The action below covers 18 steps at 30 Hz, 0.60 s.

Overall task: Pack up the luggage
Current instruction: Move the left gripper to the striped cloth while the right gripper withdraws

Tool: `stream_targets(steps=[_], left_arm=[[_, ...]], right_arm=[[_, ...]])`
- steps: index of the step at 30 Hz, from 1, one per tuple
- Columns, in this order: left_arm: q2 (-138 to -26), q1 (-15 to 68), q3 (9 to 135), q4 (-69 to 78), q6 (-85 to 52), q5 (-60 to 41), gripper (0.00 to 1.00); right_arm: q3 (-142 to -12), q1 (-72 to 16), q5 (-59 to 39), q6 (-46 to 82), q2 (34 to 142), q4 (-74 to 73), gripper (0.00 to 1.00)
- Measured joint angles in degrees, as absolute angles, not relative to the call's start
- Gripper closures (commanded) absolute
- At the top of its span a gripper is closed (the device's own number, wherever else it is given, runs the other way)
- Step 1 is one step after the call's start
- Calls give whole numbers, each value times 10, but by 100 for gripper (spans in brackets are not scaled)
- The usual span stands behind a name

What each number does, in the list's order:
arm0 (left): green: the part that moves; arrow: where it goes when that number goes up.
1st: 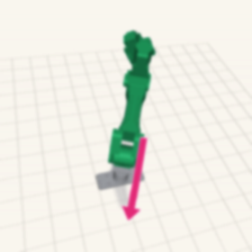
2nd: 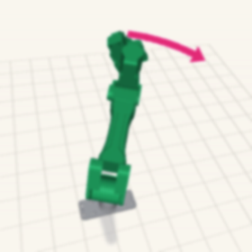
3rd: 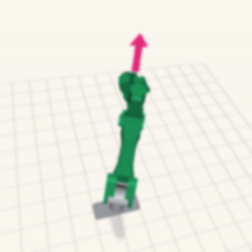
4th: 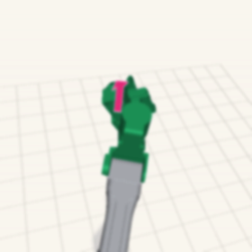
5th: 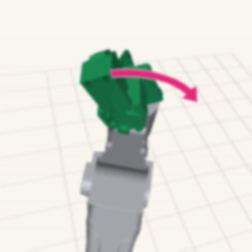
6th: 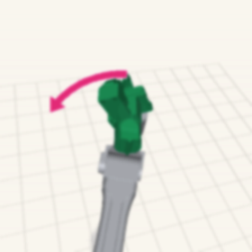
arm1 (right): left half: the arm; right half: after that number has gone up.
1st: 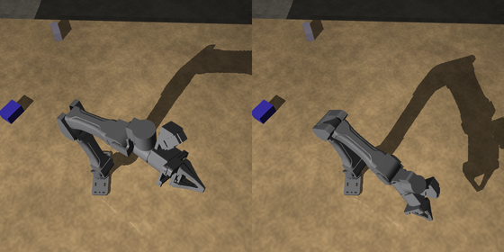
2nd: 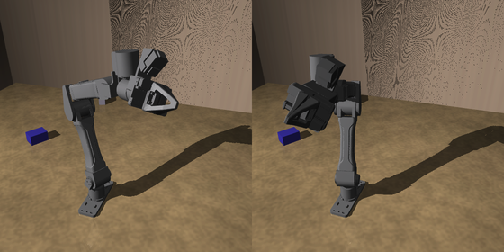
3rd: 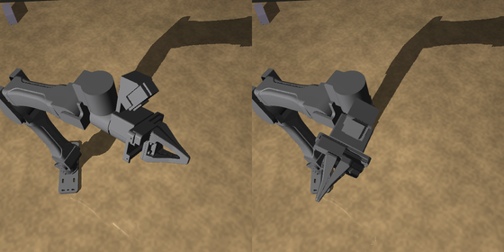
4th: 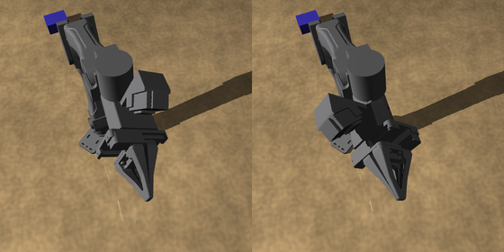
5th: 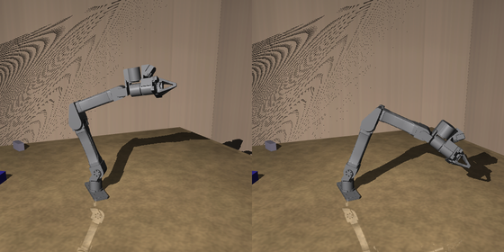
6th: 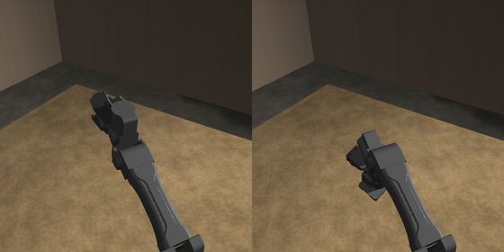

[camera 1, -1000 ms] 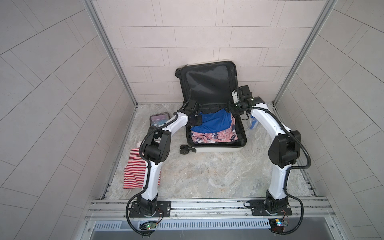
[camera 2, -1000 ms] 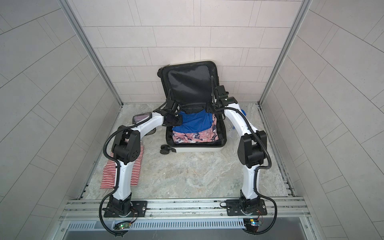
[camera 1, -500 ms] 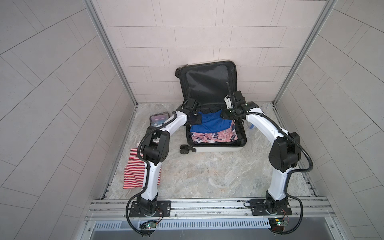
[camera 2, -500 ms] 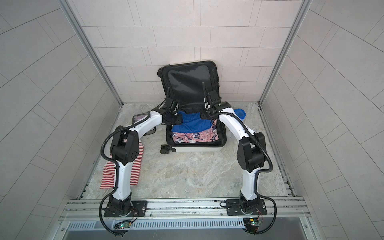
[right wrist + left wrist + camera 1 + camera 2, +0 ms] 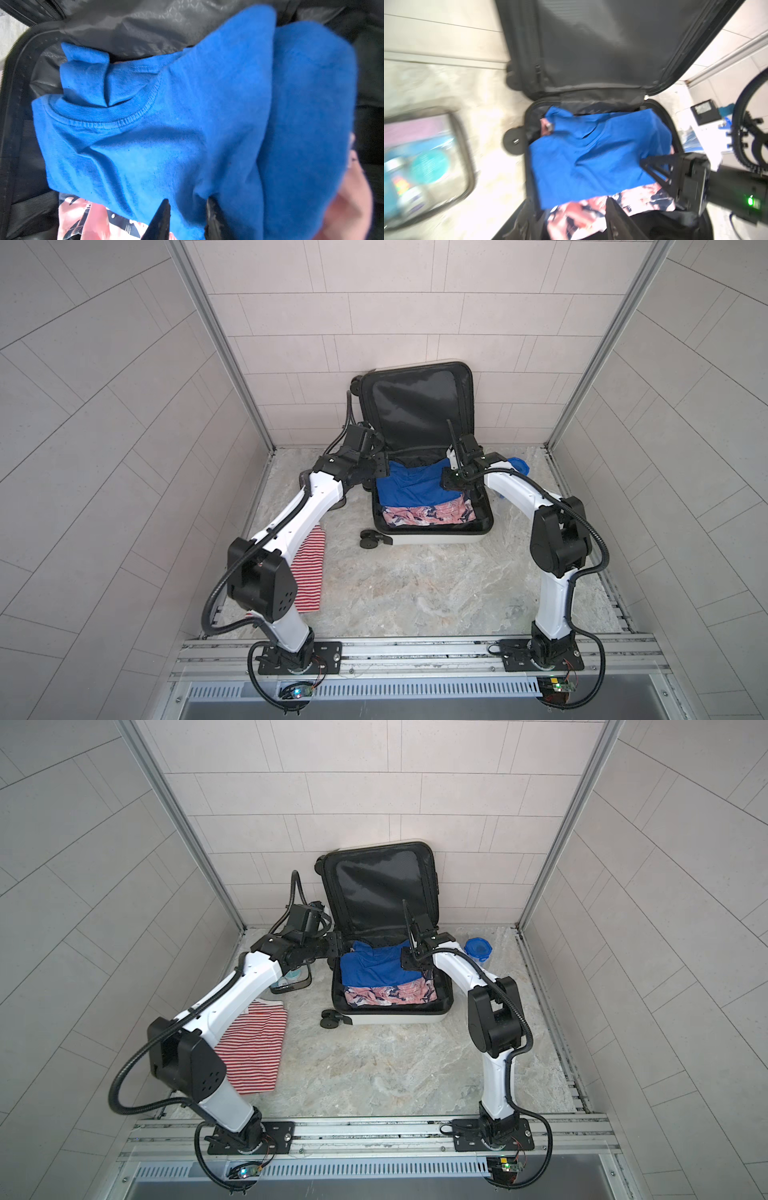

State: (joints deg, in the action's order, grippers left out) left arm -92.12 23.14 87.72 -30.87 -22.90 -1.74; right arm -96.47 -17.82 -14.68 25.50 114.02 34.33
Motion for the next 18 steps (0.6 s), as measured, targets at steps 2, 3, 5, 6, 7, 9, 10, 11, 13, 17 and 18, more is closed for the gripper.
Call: stream_targets(steps=[2,3,5,6,7,9,10,11,13,17,18], left_arm=[[-886,231,835,-317,-232,3,38],[-868,231,811,-325,-236,14,37],[-835,230,764,-338,-244,36,36],[-818,230,740,-344,-250,46,36],[-803,229,718,-351,-256,56,35],[-770,226,670,-358,-272,75,36],[-758,225,652,-362,-278,81,35],[-743,223,628,-364,-288,89,35],[-722,218,588,-370,-304,102,35],[-693,212,513,-379,-345,124,36],[-687,210,495,-382,-356,131,36]], right_arm=[[-962,-178,-147,255,1140,340,62],[-960,-178,-147,255,1140,338,60],[-958,-178,-149,255,1139,336,56],[-955,-178,-150,255,1136,335,54],[-952,-178,-152,253,1133,334,52],[-947,-178,-155,253,1119,334,51],[-943,-178,-156,252,1109,334,50],[-940,-178,-159,252,1097,334,49],[-932,-179,-163,252,1068,334,48],[-904,-183,-172,249,989,328,44],[-893,-186,-174,249,966,324,43]])
